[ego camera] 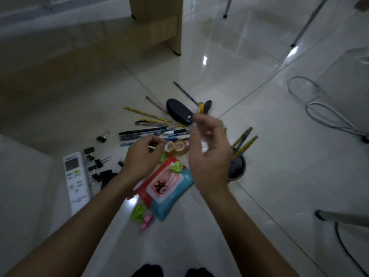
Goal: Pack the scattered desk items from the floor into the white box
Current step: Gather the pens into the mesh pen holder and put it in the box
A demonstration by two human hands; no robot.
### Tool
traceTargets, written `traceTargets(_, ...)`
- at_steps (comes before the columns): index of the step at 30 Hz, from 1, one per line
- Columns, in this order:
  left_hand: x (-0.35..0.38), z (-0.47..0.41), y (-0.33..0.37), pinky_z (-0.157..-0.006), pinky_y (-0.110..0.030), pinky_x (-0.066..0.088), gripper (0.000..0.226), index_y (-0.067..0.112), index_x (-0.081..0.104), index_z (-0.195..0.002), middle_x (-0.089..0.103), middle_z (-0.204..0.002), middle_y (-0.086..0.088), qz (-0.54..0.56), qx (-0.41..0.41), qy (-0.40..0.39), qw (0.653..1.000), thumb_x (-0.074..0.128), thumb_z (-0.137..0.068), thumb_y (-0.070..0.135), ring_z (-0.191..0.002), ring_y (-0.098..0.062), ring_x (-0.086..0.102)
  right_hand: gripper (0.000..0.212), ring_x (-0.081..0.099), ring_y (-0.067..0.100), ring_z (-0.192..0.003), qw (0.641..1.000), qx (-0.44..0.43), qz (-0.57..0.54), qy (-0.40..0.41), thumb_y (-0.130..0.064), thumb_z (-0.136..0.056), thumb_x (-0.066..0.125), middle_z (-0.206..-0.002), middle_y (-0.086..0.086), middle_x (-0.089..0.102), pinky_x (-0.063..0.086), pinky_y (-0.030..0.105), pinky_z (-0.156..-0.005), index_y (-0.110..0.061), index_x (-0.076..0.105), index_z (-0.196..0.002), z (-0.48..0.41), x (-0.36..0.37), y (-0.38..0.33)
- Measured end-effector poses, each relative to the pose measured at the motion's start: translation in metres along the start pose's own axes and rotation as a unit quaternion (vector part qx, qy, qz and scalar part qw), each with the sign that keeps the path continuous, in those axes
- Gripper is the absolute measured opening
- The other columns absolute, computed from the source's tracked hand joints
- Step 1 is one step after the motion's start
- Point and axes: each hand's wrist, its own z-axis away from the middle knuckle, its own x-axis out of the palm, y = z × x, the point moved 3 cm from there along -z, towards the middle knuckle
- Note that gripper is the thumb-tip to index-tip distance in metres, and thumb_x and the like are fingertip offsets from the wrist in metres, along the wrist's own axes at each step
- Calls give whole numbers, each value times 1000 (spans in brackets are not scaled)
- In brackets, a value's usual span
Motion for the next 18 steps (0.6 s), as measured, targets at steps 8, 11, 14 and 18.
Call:
traceTargets(8,1,-46,-53,-95,-43,46,29,23,66,-122,62,-123,-5,-274,58,-3,960,60,-94,25,-114,-29,54,19,63,-5,-78,937,322,2,-133,-12,-100,55,-92,-12,70,55,21,-73,-27,65,-103,54,57,72)
traceTargets(11,1,-47,-59,-91,-42,36,22,26,62,-114,60,-119,0,-341,53,8,939,58,-95,36,-114,-28,50,18,66,-2,-79,937,327,1,-126,-12,-99,56,-94,-8,71,55,18,-69,-27,66,-103,54,59,80)
traceTargets(14,-5,-44,-59,-83,-42,38,16,18,55,-109,61,-111,-6,-316,38,33,947,47,-102,31,-105,-30,55,21,69,7,-91,933,348,-28,-85,-8,-98,55,-98,-7,72,59,29,-82,-25,68,-100,50,63,87)
traceTargets(18,-12,-27,-40,-55,-37,39,7,16,42,-105,59,-76,-1,-136,67,71,986,42,-102,23,-65,-22,57,20,70,17,-98,923,377,-76,-33,-9,-100,53,-99,-7,72,59,41,-91,-21,69,-97,46,66,92)
